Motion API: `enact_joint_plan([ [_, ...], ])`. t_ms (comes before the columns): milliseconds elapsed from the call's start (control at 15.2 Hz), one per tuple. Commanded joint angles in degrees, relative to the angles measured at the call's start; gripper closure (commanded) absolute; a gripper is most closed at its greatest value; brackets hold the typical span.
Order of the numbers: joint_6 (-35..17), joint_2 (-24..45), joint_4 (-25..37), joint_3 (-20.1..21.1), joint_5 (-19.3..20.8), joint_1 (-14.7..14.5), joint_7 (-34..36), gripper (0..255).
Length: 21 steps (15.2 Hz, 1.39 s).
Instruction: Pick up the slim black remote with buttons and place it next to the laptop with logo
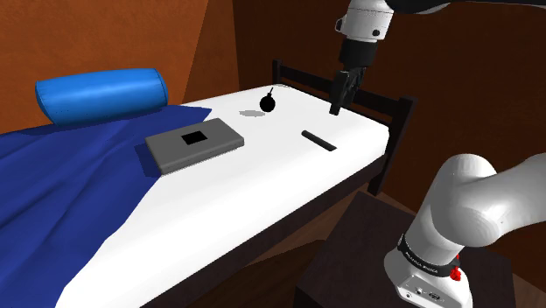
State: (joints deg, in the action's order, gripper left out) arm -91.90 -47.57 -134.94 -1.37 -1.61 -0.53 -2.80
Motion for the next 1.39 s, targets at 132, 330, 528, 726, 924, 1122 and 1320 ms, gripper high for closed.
enact_joint_plan([
  [132, -3.73, 1.18, -2.06, -1.11, 1.04, 0.87, -0.67, 0],
  [330, -9.43, 3.53, -4.65, -2.84, 2.52, 2.19, -1.6, 0],
  [528, -15.24, 6.57, -6.62, -4.64, 3.88, 3.5, -2.48, 0],
  [726, -21.1, 10.29, -7.93, -6.52, 5.07, 4.74, -3.34, 0],
  [924, -26.94, 14.62, -8.56, -8.45, 6.01, 5.87, -4.21, 0],
  [1122, -32.67, 19.51, -8.52, -10.45, 6.58, 6.83, -5.15, 0],
  [1320, -38.18, 24.86, -7.8, -12.5, 6.64, 7.59, -6.27, 0],
])
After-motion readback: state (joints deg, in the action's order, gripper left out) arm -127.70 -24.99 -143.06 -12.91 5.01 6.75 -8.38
